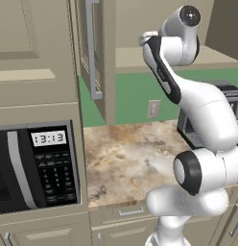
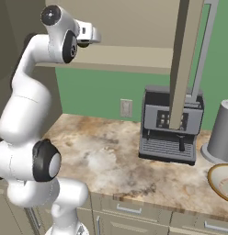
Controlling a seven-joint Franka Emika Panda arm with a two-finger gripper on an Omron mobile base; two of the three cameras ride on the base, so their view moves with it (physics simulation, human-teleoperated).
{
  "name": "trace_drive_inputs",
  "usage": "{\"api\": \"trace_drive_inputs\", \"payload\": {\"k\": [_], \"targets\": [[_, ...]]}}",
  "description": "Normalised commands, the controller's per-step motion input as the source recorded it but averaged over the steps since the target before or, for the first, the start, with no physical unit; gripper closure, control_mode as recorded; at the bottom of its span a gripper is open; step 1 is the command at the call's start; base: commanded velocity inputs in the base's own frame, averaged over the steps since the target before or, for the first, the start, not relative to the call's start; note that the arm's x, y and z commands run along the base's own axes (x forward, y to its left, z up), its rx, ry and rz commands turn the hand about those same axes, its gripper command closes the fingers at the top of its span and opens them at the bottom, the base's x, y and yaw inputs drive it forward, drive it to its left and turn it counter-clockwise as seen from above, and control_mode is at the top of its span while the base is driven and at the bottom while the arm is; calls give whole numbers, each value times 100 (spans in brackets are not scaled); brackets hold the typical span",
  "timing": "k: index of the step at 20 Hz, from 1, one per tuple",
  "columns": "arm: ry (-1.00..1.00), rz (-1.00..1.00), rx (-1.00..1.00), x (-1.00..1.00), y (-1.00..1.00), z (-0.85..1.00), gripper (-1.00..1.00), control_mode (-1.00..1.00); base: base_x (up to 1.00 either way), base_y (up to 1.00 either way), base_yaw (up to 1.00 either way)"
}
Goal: Pick the limes from the cabinet and place them in one bowl. Pick the peach from the sink and place it in the other bowl.
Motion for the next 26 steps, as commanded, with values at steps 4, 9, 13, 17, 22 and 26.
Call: {"api": "trace_drive_inputs", "payload": {"k": [4,9,13,17,22,26], "targets": [[0,-6,4,-98,0,2,100,-100,0,0,0],[1,-5,2,-100,-4,-3,100,-100,0,0,0],[5,0,0,-100,-18,-15,100,-100,0,0,0],[9,0,0,-100,-16,-31,100,-100,0,0,0],[12,-2,-1,-96,-12,-36,100,-100,0,0,0],[11,-4,0,-86,-12,-52,100,-100,0,0,0]]}}
